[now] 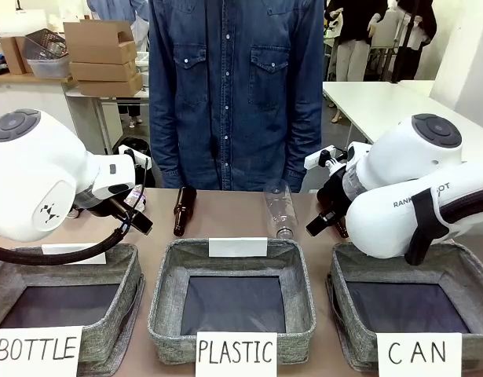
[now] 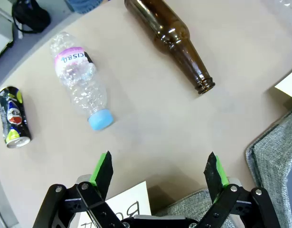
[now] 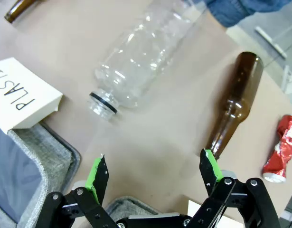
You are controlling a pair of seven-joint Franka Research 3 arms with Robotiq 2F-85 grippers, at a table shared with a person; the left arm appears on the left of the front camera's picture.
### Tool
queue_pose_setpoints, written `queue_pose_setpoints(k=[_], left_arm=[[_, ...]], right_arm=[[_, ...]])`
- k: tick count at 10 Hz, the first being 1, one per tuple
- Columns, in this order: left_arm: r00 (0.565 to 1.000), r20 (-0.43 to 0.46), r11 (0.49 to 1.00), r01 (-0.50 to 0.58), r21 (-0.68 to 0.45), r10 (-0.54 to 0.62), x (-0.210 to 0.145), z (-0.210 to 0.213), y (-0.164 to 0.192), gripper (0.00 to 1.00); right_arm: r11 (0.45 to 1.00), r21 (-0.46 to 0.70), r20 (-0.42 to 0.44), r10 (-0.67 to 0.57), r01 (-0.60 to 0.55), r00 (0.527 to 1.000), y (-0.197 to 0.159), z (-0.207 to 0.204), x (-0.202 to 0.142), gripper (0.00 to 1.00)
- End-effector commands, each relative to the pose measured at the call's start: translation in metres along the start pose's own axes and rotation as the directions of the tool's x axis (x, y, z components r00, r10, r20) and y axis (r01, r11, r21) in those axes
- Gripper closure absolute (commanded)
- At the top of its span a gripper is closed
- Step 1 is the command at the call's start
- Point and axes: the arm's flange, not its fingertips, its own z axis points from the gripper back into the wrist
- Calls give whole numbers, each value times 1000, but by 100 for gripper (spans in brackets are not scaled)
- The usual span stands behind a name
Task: Sort the can waste into the basket.
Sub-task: Pick up the can waste from the table and place it in the right Fabric basket.
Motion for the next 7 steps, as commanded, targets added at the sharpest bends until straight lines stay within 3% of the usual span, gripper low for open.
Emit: queue_pose_setpoints(k=[1, 6, 7], left_arm=[[1000, 0, 1000, 0, 0, 0, 0, 0, 0, 0], [1000, 0, 1000, 0, 0, 0, 0, 0, 0, 0], [998, -17, 998, 54, 11, -54, 1, 33, 4, 0]], right_arm=[[1000, 0, 0, 0, 0, 1000, 0, 0, 0, 0], [1000, 0, 0, 0, 0, 1000, 0, 0, 0, 0], [999, -20, -32, 49, -49, 998, -7, 25, 4, 0]])
